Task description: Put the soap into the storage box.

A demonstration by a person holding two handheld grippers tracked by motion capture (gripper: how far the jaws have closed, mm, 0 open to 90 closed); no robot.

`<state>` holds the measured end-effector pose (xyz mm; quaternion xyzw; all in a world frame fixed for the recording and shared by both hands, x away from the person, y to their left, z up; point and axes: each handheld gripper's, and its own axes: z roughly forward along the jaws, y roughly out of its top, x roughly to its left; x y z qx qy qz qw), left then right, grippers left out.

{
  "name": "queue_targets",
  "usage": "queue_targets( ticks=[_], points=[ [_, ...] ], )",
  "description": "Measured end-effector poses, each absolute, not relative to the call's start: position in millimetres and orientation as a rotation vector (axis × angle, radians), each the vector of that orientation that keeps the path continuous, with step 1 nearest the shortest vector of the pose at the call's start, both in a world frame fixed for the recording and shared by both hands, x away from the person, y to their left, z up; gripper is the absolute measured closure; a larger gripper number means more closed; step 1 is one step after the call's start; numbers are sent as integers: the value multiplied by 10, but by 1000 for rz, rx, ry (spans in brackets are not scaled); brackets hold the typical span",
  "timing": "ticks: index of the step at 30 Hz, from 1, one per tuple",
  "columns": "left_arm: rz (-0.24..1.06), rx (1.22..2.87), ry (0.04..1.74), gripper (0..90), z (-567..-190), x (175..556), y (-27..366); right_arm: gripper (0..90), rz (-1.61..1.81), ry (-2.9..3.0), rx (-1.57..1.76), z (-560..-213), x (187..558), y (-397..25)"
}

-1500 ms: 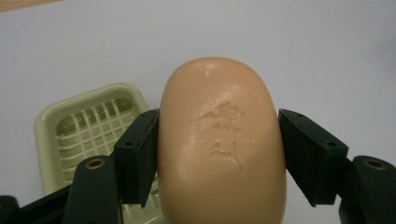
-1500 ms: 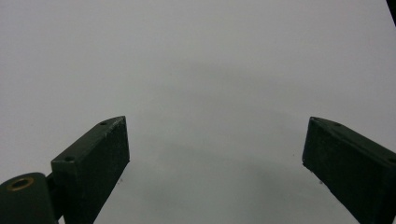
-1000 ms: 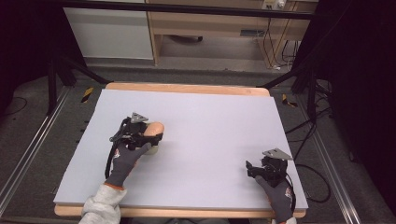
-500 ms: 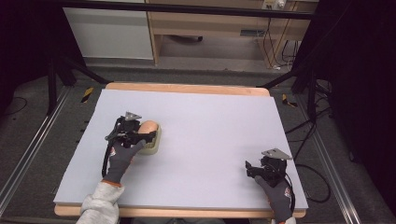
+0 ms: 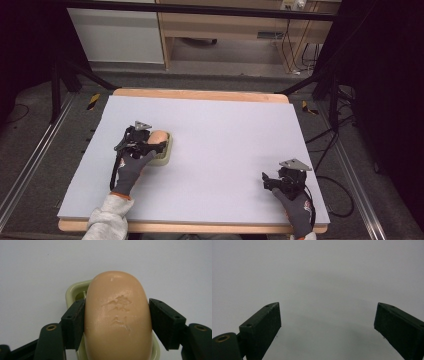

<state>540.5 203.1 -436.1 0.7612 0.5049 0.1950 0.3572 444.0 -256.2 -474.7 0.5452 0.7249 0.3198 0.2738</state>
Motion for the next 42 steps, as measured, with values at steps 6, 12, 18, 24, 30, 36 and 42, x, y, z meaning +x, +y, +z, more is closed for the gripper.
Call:
queue_targets(
  ticks=[6, 12, 18, 24, 30, 36, 42],
  points=[
    [501, 1972, 1304, 322, -4396, 5418, 2023, 76, 851, 1952, 1463, -4747, 4440, -2557],
    [502, 1980, 1306, 322, -4431, 5430, 2017, 76, 851, 1953, 1464, -4748, 4443, -2557],
    [502, 1989, 1313, 322, -4473, 5449, 2015, 76, 849, 1953, 1467, -4750, 4444, -2551],
    [498, 1992, 1323, 322, -4508, 5463, 2021, 76, 849, 1953, 1467, -4750, 4443, -2550],
    [490, 1990, 1326, 322, -4518, 5469, 2028, 76, 848, 1954, 1463, -4749, 4443, -2555],
    [487, 2001, 1326, 322, -4540, 5476, 2006, 75, 846, 1952, 1465, -4748, 4441, -2555],
    [483, 2001, 1328, 322, -4543, 5479, 2008, 75, 846, 1951, 1467, -4747, 4441, -2555]
  ],
)
